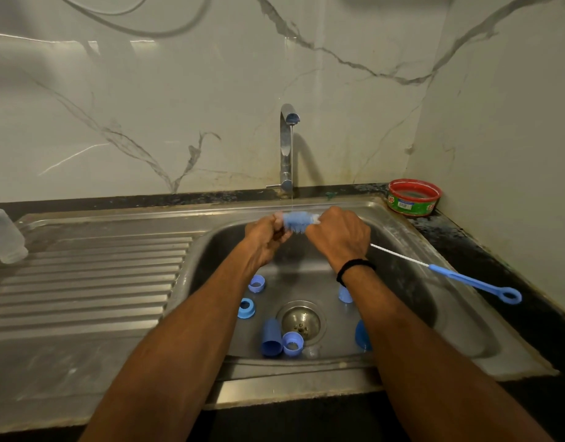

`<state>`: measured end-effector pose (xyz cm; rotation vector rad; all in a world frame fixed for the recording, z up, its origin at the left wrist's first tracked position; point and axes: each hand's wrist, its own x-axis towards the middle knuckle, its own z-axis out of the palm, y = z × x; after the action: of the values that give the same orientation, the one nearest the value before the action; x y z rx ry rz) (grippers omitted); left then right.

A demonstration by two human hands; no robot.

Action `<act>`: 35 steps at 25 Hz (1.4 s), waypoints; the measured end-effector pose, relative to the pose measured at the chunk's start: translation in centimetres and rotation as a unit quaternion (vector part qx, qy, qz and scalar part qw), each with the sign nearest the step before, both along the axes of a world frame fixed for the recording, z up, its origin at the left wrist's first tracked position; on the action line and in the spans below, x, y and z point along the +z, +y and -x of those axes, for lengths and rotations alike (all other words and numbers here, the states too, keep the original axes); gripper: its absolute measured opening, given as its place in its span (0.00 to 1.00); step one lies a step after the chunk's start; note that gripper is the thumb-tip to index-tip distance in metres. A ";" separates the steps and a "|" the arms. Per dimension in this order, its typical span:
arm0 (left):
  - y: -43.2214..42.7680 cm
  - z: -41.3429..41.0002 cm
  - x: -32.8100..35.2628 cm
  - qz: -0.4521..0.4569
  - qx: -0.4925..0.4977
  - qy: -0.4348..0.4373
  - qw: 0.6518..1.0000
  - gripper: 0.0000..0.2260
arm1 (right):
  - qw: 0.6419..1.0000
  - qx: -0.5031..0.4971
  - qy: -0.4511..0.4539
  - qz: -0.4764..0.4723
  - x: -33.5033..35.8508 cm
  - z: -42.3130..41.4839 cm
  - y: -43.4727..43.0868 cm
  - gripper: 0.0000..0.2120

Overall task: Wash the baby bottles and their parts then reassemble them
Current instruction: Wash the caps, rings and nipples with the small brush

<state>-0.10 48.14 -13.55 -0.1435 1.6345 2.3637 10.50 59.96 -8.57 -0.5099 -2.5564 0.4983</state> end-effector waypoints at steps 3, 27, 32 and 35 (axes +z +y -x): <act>0.0 -0.1 0.4 -0.021 0.000 0.000 1.000 0.12 | 1.000 -0.007 -0.006 0.007 -0.1 0.0 0.2 0.11; 0.3 0.2 0.1 0.023 0.028 -0.010 0.999 0.11 | 0.998 0.026 -0.032 0.053 -0.1 -0.1 -0.7 0.11; 0.6 -0.1 0.7 -0.023 -0.004 -0.014 1.000 0.10 | 0.996 0.006 -0.044 0.078 -0.5 0.0 -0.1 0.11; 0.7 -0.3 0.2 -0.015 -0.011 -0.024 1.000 0.09 | 0.997 0.015 -0.033 0.067 -0.3 -0.2 -0.5 0.10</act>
<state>0.23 48.85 -13.34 -0.1745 1.5689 2.3485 10.69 59.42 -8.89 -0.5433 -2.6101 0.6780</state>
